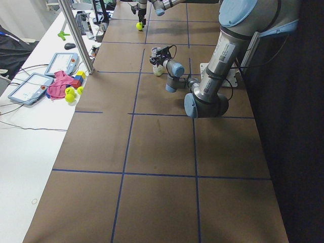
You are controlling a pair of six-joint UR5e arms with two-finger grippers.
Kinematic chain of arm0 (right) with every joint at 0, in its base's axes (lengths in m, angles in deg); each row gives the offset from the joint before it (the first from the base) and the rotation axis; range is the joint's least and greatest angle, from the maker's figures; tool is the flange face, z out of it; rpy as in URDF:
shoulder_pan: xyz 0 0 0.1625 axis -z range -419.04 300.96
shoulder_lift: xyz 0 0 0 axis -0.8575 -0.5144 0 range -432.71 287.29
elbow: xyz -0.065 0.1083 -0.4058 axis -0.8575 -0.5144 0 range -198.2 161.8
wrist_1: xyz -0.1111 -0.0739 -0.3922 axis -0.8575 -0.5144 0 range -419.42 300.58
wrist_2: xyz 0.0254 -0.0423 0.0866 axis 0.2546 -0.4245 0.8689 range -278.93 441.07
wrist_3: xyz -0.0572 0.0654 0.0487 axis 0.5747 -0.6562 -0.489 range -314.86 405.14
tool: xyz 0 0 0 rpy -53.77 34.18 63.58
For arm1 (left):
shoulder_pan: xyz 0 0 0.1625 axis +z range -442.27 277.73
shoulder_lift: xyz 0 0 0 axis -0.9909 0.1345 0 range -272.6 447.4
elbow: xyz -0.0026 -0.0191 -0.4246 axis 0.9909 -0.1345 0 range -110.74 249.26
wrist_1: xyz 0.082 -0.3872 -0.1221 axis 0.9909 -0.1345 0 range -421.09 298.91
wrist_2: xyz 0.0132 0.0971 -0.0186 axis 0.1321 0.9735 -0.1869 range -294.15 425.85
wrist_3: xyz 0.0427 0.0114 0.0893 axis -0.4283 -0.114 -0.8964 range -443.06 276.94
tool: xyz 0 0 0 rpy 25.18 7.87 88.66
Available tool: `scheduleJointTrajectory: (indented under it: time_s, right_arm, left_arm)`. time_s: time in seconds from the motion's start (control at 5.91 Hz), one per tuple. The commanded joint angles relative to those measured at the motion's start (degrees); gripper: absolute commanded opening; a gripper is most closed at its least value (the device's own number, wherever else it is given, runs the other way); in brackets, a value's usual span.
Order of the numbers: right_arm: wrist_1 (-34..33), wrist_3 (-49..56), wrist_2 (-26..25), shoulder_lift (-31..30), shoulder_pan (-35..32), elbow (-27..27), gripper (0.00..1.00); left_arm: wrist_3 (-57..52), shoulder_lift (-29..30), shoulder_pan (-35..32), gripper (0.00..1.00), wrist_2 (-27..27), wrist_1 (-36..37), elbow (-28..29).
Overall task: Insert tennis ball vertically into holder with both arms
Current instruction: 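Grasp the ROLAND GARROS ball with the right gripper and lift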
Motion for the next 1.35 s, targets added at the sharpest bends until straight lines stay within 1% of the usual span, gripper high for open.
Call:
scheduleJointTrajectory:
  time_s: [0.0,0.17,0.34,0.68,0.85,1.01,1.18]
  right_arm:
    - [-0.1,0.0,-1.9,0.3,0.9,-1.0,1.0]
    - [-0.1,-0.1,-2.2,0.4,1.1,-1.0,0.98]
    - [-0.1,-0.3,-2.4,1.0,1.2,-1.1,0.86]
    - [-0.2,-0.6,-2.4,2.1,1.0,-1.1,0.47]
    - [-0.1,-0.9,-2.2,2.4,-0.1,-0.3,0.3]
    - [-0.2,-1.6,-1.4,2.7,-1.1,2.6,0.25]
    - [-0.8,-6.3,0.5,2.6,-1.1,6.6,0.24]
  left_arm:
    - [0.0,0.0,0.0,0.92,0.0,0.0,0.0]
    - [0.0,0.0,0.0,0.92,0.0,0.0,0.0]
    - [0.0,0.0,0.0,0.92,0.0,0.0,0.0]
    - [0.0,0.0,0.0,0.92,0.1,0.0,0.0]
    - [0.0,-0.1,0.0,0.92,0.1,0.0,0.0]
    - [0.0,-0.1,0.0,0.92,0.1,0.0,0.0]
    - [0.0,-0.2,0.0,0.92,0.1,0.0,0.0]
